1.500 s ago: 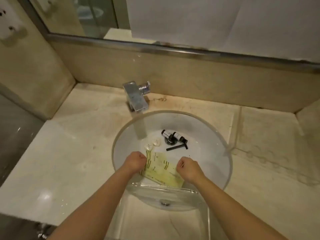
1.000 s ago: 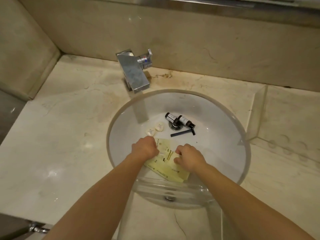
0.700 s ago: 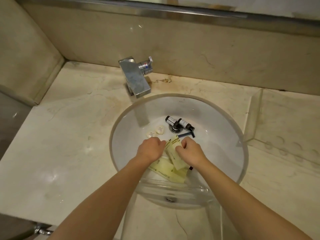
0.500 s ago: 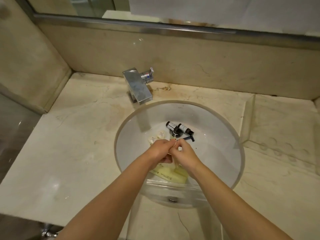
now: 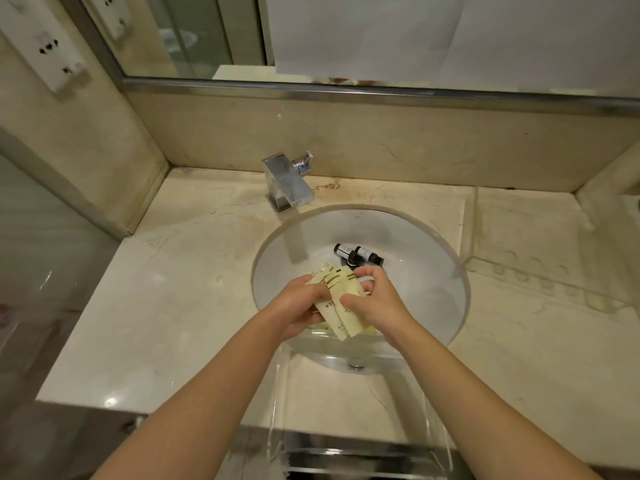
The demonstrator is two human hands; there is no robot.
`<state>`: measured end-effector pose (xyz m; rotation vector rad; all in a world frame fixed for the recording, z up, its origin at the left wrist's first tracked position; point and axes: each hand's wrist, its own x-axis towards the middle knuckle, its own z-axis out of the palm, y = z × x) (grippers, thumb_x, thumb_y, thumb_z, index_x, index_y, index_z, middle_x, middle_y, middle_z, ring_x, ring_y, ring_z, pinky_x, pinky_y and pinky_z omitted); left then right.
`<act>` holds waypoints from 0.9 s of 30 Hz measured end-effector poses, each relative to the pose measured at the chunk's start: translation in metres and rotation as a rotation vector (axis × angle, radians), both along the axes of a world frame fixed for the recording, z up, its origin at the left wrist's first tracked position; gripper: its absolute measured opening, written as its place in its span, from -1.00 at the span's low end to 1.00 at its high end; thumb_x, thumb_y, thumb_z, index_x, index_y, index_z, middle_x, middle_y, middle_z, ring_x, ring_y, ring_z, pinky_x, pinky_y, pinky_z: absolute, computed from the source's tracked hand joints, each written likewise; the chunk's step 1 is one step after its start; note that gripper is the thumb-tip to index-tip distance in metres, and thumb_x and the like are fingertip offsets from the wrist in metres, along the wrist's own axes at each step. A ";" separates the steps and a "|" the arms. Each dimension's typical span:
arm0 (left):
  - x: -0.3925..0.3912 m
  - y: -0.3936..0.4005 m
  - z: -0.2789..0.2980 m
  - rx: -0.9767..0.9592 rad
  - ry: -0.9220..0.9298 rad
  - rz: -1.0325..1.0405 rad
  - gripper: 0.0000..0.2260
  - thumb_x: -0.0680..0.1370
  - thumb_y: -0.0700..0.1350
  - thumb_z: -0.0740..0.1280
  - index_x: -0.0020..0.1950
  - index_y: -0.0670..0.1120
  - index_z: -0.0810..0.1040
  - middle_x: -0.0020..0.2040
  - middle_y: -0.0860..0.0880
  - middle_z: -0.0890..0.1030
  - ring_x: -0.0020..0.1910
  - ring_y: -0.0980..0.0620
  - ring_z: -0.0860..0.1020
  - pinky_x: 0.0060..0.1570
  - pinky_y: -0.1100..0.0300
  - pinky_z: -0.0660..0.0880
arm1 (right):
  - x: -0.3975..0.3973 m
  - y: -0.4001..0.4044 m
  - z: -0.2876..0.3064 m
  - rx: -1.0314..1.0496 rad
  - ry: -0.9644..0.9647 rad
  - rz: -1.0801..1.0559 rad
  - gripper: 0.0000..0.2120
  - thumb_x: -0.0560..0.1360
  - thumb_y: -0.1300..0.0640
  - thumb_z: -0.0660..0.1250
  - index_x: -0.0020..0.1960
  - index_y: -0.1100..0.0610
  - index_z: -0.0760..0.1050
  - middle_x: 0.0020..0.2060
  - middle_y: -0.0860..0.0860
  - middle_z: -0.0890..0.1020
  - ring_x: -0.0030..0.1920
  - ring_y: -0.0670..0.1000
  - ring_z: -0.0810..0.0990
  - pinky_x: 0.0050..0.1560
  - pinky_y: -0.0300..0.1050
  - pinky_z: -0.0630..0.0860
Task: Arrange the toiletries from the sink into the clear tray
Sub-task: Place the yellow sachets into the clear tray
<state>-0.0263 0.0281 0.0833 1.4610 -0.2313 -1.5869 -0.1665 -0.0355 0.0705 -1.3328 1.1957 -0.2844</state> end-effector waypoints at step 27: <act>-0.015 0.084 -0.022 -0.016 -1.043 -1.253 -0.83 0.44 -0.27 0.31 -0.09 -0.02 0.42 0.00 -0.02 0.53 0.02 -0.05 0.53 -0.01 0.12 0.51 | -0.096 0.094 -0.017 -0.442 0.576 0.713 -0.65 0.25 -0.18 0.44 -0.15 -0.04 0.37 -0.08 -0.07 0.44 -0.08 -0.02 0.42 -0.04 -0.09 0.44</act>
